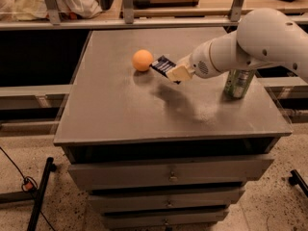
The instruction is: Move rxbar blueberry near orange
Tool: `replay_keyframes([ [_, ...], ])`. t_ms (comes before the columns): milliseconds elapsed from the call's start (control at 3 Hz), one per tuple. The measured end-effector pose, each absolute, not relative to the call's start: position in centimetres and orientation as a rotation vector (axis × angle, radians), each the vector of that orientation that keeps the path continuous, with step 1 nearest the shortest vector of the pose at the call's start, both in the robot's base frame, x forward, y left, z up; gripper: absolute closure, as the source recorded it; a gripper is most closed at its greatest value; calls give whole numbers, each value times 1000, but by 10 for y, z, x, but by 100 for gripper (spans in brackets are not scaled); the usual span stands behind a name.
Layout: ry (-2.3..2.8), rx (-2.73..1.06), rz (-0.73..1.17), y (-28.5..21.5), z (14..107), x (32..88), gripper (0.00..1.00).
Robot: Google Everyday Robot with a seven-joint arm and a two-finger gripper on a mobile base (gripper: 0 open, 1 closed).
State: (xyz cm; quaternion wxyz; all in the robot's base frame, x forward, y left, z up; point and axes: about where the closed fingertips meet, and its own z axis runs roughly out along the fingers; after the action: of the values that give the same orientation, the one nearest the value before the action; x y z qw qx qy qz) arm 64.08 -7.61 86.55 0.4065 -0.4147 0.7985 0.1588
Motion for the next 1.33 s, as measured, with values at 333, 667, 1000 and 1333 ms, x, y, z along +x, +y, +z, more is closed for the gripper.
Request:
replay_keyframes([
  [333, 2013, -1047, 412, -72, 856, 644, 100],
  [667, 2014, -1051, 416, -68, 850, 647, 86],
  [1000, 2017, -1059, 407, -65, 848, 649, 68],
  [1333, 2020, -1065, 400, -63, 846, 650, 44],
])
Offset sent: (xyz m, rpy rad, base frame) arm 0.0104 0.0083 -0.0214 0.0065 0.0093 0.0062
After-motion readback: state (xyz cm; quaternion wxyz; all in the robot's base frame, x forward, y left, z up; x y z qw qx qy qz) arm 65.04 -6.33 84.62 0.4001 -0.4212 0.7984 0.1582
